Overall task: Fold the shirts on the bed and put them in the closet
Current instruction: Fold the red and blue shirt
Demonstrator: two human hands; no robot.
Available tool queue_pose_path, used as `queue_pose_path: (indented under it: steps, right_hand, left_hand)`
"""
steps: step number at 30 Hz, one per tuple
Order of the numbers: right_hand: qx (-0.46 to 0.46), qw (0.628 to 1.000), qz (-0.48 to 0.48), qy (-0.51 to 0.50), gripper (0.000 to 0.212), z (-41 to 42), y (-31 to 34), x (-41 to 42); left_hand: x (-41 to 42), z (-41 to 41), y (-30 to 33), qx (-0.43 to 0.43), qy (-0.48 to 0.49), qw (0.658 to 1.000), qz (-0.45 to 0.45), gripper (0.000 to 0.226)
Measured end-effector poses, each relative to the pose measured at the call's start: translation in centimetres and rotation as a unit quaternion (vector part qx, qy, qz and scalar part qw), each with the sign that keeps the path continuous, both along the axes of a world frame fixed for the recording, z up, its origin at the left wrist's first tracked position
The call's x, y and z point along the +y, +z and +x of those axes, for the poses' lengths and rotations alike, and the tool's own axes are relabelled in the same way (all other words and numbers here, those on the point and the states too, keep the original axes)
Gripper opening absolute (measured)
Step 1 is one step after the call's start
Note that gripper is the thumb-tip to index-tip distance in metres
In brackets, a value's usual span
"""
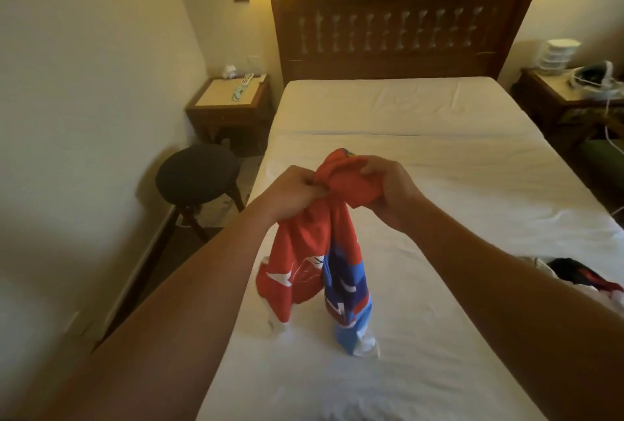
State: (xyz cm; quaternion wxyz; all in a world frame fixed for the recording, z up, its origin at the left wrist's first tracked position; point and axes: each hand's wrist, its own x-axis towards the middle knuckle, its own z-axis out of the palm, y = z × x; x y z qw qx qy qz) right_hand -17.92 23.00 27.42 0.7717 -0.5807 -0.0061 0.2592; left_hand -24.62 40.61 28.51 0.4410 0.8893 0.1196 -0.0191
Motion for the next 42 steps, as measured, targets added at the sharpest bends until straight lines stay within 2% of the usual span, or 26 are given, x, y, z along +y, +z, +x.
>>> queue_pose_path:
  steps: [2, 5, 7, 8, 11, 14, 16, 19, 22, 32, 34, 37, 42]
  right_hand:
    - [-0.012, 0.997, -0.037, -0.073, 0.041, -0.6, -2.0, -0.9]
    - [-0.098, 0.975, -0.144, -0.141, 0.044, -3.0, -4.7, -1.4]
    - [-0.129, 0.958, -0.185, -0.177, 0.028, -4.3, -6.3, -1.6]
    - [-0.155, 0.951, -0.214, -0.160, 0.016, -4.8, -6.9, -1.5]
    - [-0.222, 0.926, -0.296, -0.074, 0.007, -5.5, -8.0, -0.5]
    - [-0.208, 0.929, -0.294, -0.083, 0.026, -4.8, -7.4, 0.1]
    - [-0.231, 0.922, -0.309, -0.040, 0.029, -4.3, -7.1, 0.1]
    - [-0.261, 0.896, -0.358, 0.024, 0.029, -4.2, -6.8, 0.1]
    - [-0.285, 0.876, -0.388, 0.020, 0.026, -4.5, -6.9, 0.6]
    - [-0.318, 0.874, -0.365, 0.042, 0.013, -3.7, -7.9, 0.0]
    - [-0.346, 0.865, -0.357, 0.064, 0.013, -4.2, -7.5, 0.5]
    - [-0.352, 0.849, -0.387, 0.075, 0.026, -4.3, -7.0, 1.3]
    - [-0.317, 0.848, -0.407, 0.124, 0.014, -2.6, -7.7, 0.0]
  left_hand:
    - [-0.3, 0.2, 0.1, -0.016, 0.029, 0.999, -0.002, 0.022]
    - [-1.1, 0.8, 0.7, -0.031, 0.060, 0.998, -0.006, 0.026]
    - [-1.9, 1.3, 1.4, -0.031, 0.074, 0.997, -0.024, 0.027]
    - [-2.3, 1.4, 1.7, -0.032, 0.079, 0.996, -0.036, 0.028]
    - [-2.9, 2.0, 2.4, -0.049, 0.083, 0.993, -0.065, 0.027]
    - [-3.2, 2.0, 2.8, -0.042, 0.059, 0.994, -0.080, 0.024]
    - [-3.0, 1.8, 3.0, -0.030, 0.048, 0.995, -0.084, 0.025]
    - [-2.6, 1.6, 3.0, -0.019, 0.057, 0.992, -0.109, 0.036]
    - [-2.1, 1.3, 2.8, -0.019, 0.074, 0.987, -0.144, 0.042]
    - [0.3, -0.2, 1.9, -0.015, 0.157, 0.959, -0.237, 0.031]
    - [-0.5, -0.1, 1.8, -0.009, 0.150, 0.963, -0.224, 0.031]
    - [-1.8, -0.1, 1.8, 0.007, 0.135, 0.971, -0.199, 0.030]
    - [-2.8, -0.5, 2.7, 0.018, 0.143, 0.968, -0.205, 0.035]
